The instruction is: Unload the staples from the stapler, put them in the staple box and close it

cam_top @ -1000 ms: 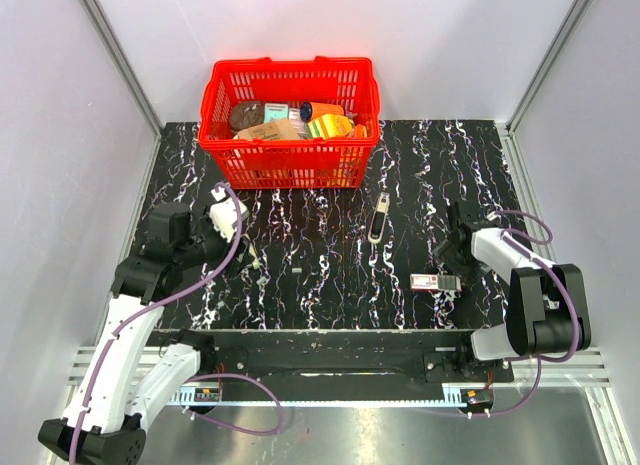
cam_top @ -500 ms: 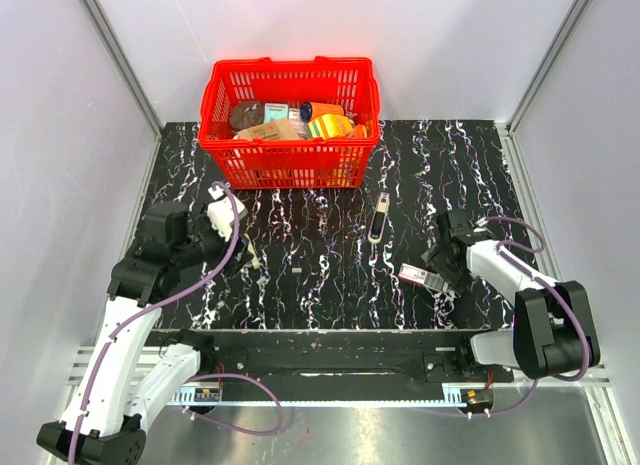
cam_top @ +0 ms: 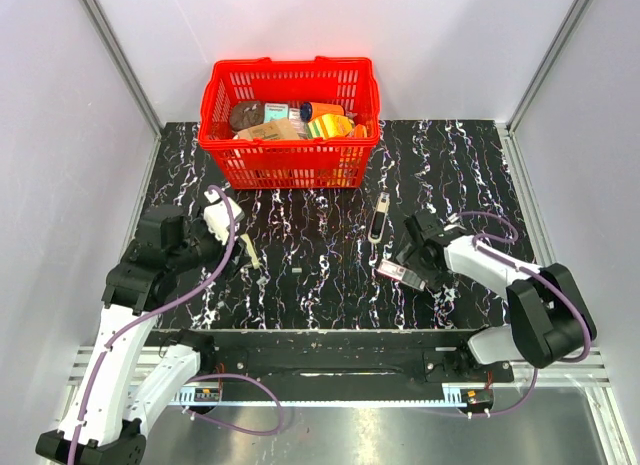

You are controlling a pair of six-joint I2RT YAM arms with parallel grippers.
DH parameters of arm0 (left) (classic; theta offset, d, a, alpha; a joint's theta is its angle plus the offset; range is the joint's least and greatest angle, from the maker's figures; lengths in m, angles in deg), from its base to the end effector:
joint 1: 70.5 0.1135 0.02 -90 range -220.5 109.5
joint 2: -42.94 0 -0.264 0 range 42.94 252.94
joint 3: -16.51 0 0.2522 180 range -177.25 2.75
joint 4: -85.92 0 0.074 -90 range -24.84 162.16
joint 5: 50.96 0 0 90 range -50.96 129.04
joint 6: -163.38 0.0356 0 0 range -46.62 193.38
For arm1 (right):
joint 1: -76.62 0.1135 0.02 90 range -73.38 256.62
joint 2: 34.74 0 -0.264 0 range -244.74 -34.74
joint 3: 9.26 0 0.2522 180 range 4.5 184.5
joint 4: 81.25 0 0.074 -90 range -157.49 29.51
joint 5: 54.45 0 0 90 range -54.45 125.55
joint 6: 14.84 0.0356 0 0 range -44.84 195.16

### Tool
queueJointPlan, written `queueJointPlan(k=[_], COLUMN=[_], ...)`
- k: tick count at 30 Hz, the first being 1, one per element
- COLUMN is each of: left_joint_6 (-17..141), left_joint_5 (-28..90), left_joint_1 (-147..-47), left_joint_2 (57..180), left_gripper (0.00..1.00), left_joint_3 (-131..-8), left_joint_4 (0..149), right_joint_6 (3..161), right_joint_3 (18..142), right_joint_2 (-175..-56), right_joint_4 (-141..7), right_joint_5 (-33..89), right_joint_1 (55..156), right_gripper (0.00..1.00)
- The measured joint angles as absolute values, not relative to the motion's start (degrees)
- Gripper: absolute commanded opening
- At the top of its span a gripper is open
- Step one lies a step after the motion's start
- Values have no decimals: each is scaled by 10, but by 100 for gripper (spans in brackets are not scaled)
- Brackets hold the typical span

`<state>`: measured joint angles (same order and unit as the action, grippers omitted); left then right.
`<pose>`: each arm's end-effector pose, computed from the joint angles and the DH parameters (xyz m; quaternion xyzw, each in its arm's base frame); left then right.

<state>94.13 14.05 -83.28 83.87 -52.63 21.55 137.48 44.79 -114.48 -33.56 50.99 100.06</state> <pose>0.1221 -0.0431 0.3430 0.3449 0.8053 -0.1617 0.4544 0.2159 0.0833 0.1602 0.3446 0.9182 0.0001 0.1954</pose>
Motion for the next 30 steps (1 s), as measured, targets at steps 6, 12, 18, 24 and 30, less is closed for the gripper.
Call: queueJointPlan(k=[6,12,18,24,30], left_joint_6=[941,942,944,944,946], left_joint_5=[141,147,151,152,153], left_joint_1=[-833,-833,-833,-833,-833], left_joint_2=[838,833,828,828,828], left_gripper=[75,75,75,75,75], left_joint_3=[-526,-526,-526,-526,-526], left_joint_4=[214,210,210,210,210], right_joint_6=[1409,1442,1480,1499,1473], right_joint_3=[468,503,531,544,552], right_joint_2=[-1169,-1209,-1237,-1251,-1258], right_joint_4=[-339,-348,-354,-360,-356], right_joint_5=[509,509,508,504,508], right_joint_1=[1078,1162,1225,1262,1269], right_gripper=[84,84,84,84,87])
